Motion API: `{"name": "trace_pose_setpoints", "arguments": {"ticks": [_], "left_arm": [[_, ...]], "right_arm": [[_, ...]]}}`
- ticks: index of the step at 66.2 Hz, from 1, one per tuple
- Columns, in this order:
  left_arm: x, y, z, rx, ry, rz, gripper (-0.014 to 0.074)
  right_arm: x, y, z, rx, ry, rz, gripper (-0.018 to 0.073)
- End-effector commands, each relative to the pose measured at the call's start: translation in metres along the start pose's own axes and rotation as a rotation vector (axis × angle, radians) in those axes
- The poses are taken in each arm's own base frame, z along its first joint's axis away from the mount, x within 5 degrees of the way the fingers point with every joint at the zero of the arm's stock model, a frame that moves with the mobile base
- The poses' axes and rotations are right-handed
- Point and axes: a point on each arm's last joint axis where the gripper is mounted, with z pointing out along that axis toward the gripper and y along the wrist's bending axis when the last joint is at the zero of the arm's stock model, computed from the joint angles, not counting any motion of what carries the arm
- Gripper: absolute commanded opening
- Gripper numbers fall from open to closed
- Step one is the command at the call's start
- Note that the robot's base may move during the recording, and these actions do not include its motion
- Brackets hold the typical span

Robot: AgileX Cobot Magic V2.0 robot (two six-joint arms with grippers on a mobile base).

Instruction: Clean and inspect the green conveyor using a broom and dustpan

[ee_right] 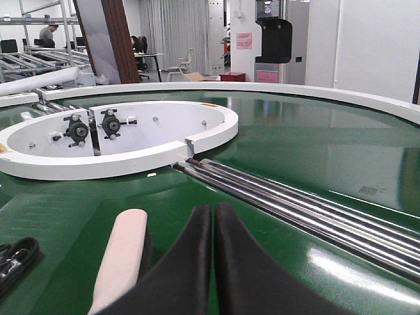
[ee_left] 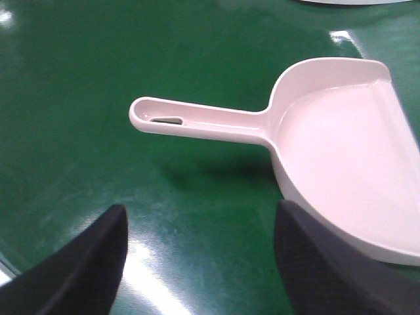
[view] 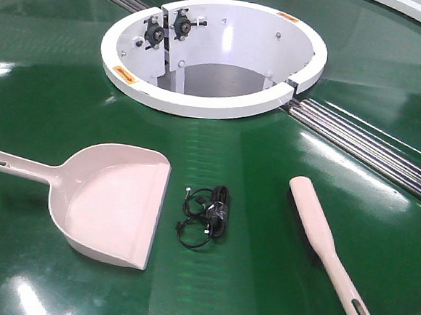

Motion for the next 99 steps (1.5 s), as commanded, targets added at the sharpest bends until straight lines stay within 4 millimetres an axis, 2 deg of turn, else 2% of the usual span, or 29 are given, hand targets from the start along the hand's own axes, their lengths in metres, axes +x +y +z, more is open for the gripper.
{"name": "trace_pose_setpoints", "arguments": {"ticks": [1, 12, 23, 31, 41, 46, 56, 63, 70, 77, 99], "left_arm": [[-0.017, -0.001, -0.007, 0.022, -0.110, -0.066, 0.0482], [-0.029, -0.001, -0.010, 0.039, -0.091, -0.038, 0.0481], [-0.070, 0.001, -0.018, 0.075, 0.040, 0.124, 0.0481], [-0.102, 0.000, -0.015, 0.140, 0.160, 0.176, 0.0481], [-0.135, -0.004, 0.009, 0.279, 0.303, 0.296, 0.0481], [-0.145, -0.004, 0.028, 0.321, 0.364, 0.355, 0.0481], [-0.168, -0.002, 0.067, 0.349, 0.322, 0.498, 0.0481], [-0.168, -0.006, 0.089, 0.403, 0.335, 0.622, 0.0481], [-0.159, -0.017, 0.099, 0.474, 0.381, 0.901, 0.0481], [-0.157, -0.022, 0.112, 0.437, 0.420, 1.136, 0.0481], [-0.136, -0.024, 0.159, 0.488, 0.555, 1.252, 0.0481]], "right_arm": [[-0.006, 0.000, -0.001, 0.000, -0.084, -0.004, -0.0009], [-0.006, 0.000, -0.001, 0.000, -0.084, -0.004, -0.0009], [-0.006, 0.000, -0.001, 0.000, -0.084, -0.004, -0.0009], [-0.006, 0.000, -0.001, 0.000, -0.085, -0.004, -0.0009], [-0.006, 0.000, -0.001, 0.000, -0.085, -0.004, -0.0009], [-0.006, 0.000, -0.001, 0.000, -0.085, -0.004, -0.0009], [-0.006, 0.000, -0.001, 0.000, -0.085, -0.004, -0.0009], [-0.006, 0.000, -0.001, 0.000, -0.085, -0.004, -0.0009], [-0.006, 0.000, -0.001, 0.000, -0.085, -0.004, -0.0009], [-0.006, 0.000, -0.001, 0.000, -0.086, -0.004, -0.0009], [-0.006, 0.000, -0.001, 0.000, -0.086, -0.004, -0.0009]]}}
